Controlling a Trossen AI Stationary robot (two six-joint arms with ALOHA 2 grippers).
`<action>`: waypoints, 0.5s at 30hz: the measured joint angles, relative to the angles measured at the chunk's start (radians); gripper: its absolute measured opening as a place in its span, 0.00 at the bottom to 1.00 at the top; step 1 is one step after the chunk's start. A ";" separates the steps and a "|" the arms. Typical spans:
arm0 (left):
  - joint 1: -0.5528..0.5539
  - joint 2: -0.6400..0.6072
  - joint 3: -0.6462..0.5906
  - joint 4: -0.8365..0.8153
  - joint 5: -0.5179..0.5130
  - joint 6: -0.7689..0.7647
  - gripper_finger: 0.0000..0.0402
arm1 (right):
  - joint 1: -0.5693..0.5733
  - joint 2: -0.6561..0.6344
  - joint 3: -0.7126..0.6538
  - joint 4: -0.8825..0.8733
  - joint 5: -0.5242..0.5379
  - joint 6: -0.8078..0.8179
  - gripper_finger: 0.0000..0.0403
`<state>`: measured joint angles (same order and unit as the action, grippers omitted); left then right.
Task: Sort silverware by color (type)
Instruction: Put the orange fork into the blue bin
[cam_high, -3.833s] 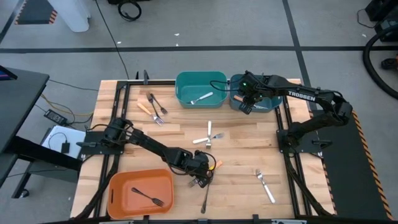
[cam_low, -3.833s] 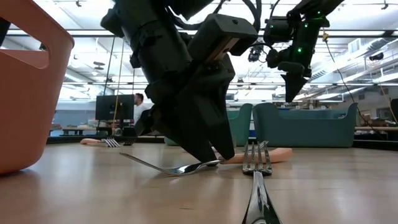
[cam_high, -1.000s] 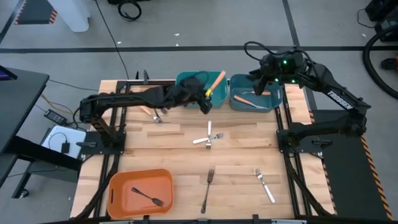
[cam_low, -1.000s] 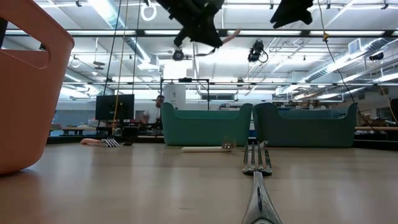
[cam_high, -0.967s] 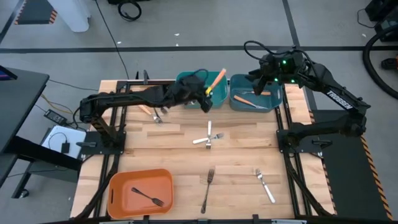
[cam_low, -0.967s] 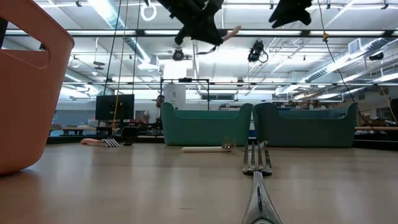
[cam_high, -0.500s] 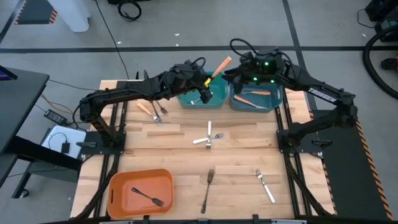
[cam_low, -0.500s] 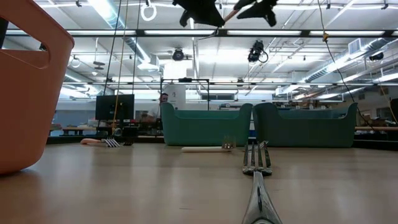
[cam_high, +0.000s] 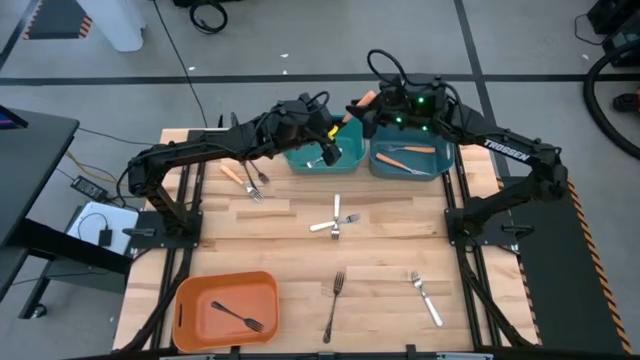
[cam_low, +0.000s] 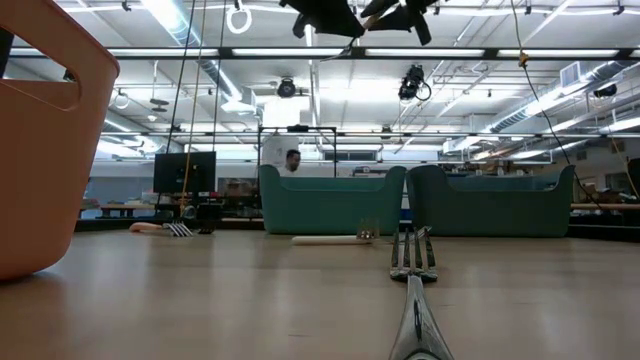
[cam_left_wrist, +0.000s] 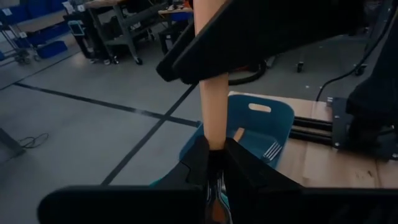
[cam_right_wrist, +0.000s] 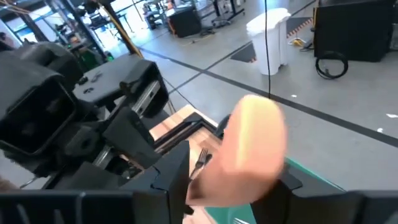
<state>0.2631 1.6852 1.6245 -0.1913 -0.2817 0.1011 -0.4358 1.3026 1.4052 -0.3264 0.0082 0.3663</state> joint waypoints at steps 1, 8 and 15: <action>0.002 0.000 0.000 0.000 0.001 0.008 0.08 | 0.001 0.000 0.000 0.000 0.000 -0.005 0.34; 0.017 0.002 0.000 0.000 0.019 0.020 0.08 | -0.001 0.000 0.000 0.004 -0.002 -0.009 0.12; 0.023 0.001 0.000 0.008 0.050 0.016 0.18 | -0.011 0.001 0.000 0.011 0.015 -0.030 0.12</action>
<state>0.2859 1.6866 1.6245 -0.1836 -0.2321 0.1168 -0.4465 1.3033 1.4052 -0.3156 0.0230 0.3361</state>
